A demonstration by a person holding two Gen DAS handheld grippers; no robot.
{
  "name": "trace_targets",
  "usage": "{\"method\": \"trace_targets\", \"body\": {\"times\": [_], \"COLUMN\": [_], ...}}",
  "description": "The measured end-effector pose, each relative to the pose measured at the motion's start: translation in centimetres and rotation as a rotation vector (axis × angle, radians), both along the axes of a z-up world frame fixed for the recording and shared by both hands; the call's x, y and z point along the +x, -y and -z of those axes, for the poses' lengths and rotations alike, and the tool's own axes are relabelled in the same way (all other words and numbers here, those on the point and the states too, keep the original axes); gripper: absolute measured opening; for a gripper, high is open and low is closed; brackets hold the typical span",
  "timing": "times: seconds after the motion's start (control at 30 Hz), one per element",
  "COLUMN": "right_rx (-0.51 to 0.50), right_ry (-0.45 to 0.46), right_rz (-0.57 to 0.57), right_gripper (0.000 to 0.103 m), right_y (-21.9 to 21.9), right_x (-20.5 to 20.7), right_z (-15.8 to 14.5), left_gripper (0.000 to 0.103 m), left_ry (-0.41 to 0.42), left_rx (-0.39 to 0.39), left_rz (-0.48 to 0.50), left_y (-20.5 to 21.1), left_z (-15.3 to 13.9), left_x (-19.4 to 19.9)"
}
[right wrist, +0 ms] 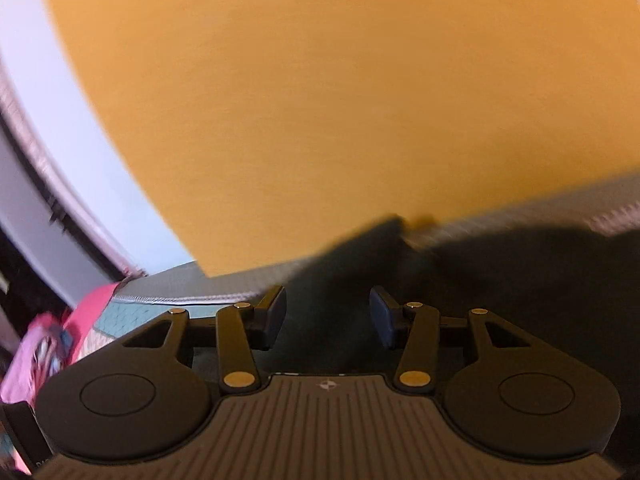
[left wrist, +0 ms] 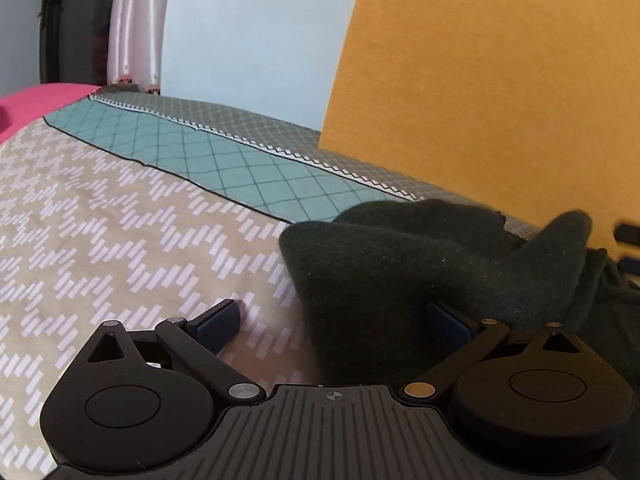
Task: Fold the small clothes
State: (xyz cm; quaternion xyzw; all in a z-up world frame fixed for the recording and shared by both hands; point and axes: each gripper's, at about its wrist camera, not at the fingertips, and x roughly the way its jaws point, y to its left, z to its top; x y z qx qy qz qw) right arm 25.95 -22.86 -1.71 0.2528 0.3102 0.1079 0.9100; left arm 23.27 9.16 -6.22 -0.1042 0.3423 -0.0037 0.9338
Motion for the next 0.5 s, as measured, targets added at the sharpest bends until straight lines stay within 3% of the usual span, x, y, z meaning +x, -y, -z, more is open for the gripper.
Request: {"method": "trace_targets", "body": {"times": [0.1, 0.2, 0.4, 0.47, 0.5], "right_rx": [0.047, 0.116, 0.195, 0.181, 0.157], "right_ry": [-0.104, -0.172, -0.188, -0.2, -0.191], "right_rz": [0.027, 0.052, 0.111, 0.102, 0.098], "right_gripper": [0.041, 0.04, 0.04, 0.011, 0.009], "right_y": [1.4, 1.9, 1.5, 0.6, 1.2], "right_x": [0.8, 2.1, 3.8, 4.5, 4.2], "right_z": [1.6, 3.0, 4.0, 4.0, 3.1], "left_gripper": [0.103, 0.103, 0.103, 0.103, 0.103], "left_ry": [0.003, 0.006, 0.009, 0.009, 0.01], "left_rx": [-0.001, -0.007, -0.009, -0.009, -0.011], "left_rz": [-0.003, -0.002, -0.002, -0.002, -0.001], "left_y": [0.0, -0.1, 0.0, 0.0, 0.0], "left_z": [0.0, 0.0, 0.0, 0.0, 0.0], "left_x": [0.0, -0.1, -0.1, -0.1, -0.1]}}
